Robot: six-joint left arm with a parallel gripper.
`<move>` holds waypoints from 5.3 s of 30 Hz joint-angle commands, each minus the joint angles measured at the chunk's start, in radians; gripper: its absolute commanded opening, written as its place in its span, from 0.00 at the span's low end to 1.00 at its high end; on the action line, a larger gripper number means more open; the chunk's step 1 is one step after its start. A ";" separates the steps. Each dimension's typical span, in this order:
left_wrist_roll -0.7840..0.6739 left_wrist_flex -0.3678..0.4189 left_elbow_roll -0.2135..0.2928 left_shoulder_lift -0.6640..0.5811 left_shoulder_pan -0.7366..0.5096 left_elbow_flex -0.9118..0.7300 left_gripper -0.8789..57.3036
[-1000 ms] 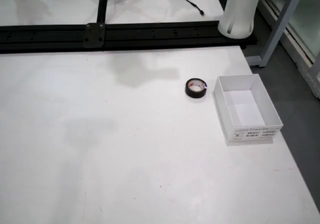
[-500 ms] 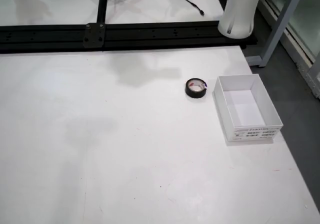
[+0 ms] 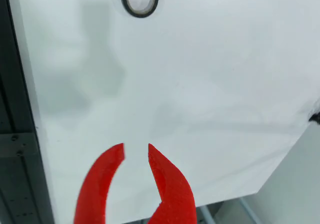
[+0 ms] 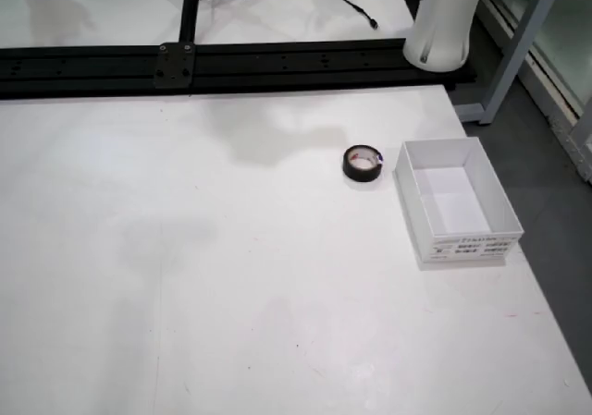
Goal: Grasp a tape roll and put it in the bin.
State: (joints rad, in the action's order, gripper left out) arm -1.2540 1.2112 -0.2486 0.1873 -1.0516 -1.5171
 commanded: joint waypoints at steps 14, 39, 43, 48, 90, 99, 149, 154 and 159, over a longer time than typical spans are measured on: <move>-0.130 0.030 0.005 0.219 0.142 -0.002 0.32; -0.165 -0.098 -0.095 0.468 0.211 -0.003 0.32; -0.165 -0.107 -0.100 0.503 0.213 -0.005 0.32; -0.165 -0.116 -0.101 0.544 0.213 -0.005 0.32; -0.193 -0.334 -0.172 0.707 0.305 -0.011 0.32; -0.202 -0.348 -0.182 0.718 0.311 -0.011 0.31; -0.208 -0.401 -0.135 0.739 0.272 -0.008 0.00; -0.208 -0.369 -0.136 0.698 0.266 -0.008 0.00; -0.208 -0.334 -0.138 0.649 0.263 -0.008 0.00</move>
State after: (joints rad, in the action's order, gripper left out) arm -1.4614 0.8163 -0.3990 0.9212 -0.7707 -1.5262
